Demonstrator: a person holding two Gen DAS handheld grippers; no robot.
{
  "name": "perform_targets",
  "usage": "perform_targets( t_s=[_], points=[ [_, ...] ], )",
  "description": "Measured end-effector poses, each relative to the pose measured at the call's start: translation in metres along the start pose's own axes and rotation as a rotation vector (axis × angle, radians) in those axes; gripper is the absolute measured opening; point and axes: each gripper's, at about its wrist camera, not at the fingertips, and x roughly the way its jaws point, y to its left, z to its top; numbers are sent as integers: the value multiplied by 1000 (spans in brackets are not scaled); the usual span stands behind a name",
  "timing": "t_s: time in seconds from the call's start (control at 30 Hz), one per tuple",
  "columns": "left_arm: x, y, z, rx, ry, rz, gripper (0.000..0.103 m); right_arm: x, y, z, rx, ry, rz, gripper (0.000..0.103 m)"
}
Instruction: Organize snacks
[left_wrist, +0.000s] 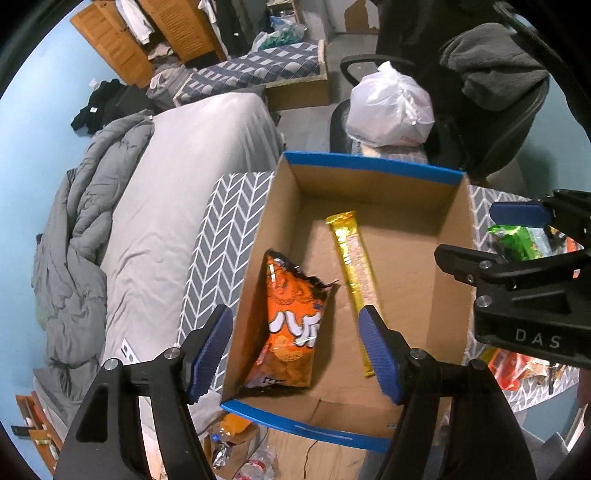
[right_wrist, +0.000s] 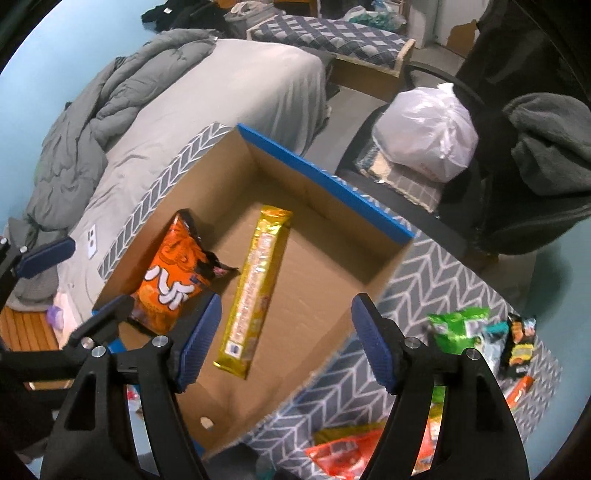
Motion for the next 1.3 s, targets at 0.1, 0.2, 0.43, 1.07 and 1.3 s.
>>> perform_targets(
  t_s=[0.1, 0.2, 0.43, 1.07, 1.3],
  points=[
    [-5, -9, 2, 12, -7, -17, 72, -9, -12, -7, 19, -7, -11, 73],
    [-11, -20, 3, 28, -11, -33, 72, -18, -25, -15, 42, -12, -18, 73],
    [-20, -50, 5, 79, -20, -63, 72, -36, -60, -42, 100, -14, -47, 73],
    [-30, -149, 20, 261, -25, -128, 72, -68, -164, -125, 294, 15, -120, 77],
    [-23, -181, 25, 307, -2, -151, 72, -72, -206, -153, 372, 34, -156, 78]
  ],
)
